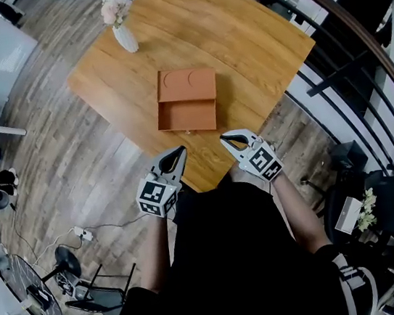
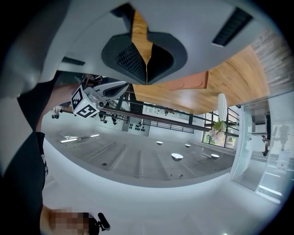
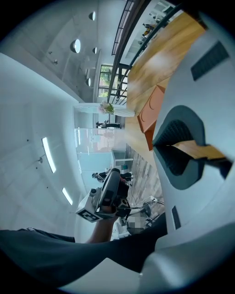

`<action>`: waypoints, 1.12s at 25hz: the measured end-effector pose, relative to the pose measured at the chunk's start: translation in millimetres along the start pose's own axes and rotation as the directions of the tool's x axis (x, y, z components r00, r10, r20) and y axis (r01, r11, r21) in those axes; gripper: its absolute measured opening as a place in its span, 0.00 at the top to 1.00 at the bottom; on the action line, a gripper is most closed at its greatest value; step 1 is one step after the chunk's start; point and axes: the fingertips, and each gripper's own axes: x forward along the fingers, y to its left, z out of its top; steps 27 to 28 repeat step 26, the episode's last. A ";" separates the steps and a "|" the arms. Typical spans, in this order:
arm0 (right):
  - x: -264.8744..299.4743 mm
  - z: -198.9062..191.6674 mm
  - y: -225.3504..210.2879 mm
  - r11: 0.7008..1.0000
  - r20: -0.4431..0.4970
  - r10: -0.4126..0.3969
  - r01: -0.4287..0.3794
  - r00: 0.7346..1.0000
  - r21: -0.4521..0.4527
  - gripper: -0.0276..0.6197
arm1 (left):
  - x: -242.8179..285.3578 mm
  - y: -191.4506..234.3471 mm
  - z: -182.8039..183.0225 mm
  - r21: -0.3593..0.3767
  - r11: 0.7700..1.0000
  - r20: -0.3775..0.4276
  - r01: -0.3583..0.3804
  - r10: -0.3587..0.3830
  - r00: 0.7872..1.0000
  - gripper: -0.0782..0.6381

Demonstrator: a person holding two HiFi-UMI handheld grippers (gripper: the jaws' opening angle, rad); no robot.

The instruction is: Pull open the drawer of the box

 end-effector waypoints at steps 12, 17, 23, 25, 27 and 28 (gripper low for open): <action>-30.0 -8.2 -0.5 1.000 0.042 0.005 -0.005 0.999 -0.004 0.93 | 2.9 -28.2 -2.9 0.011 0.999 -0.006 -0.035 0.035 0.999 0.86; -35.4 -11.3 -3.2 1.000 0.056 0.011 -0.011 0.998 0.004 0.93 | 9.2 -38.7 1.6 0.022 0.999 -0.008 -0.038 0.038 0.999 0.86; -43.2 -14.1 -6.7 1.000 0.073 0.017 -0.017 0.997 0.009 0.93 | 14.2 -50.7 2.1 0.026 0.999 -0.005 -0.044 0.044 0.999 0.86; -45.2 -15.6 -7.7 1.000 0.076 0.018 -0.019 0.997 0.013 0.93 | 14.4 -54.5 2.7 0.027 0.999 -0.003 -0.047 0.047 0.999 0.86; -46.2 -16.4 -7.8 1.000 0.077 0.018 -0.019 0.997 0.015 0.93 | 14.3 -56.5 2.8 0.028 0.998 -0.003 -0.048 0.048 0.999 0.86; -46.2 -16.4 -7.8 1.000 0.077 0.018 -0.019 0.997 0.015 0.93 | 14.3 -56.5 2.8 0.028 0.998 -0.003 -0.048 0.048 0.999 0.86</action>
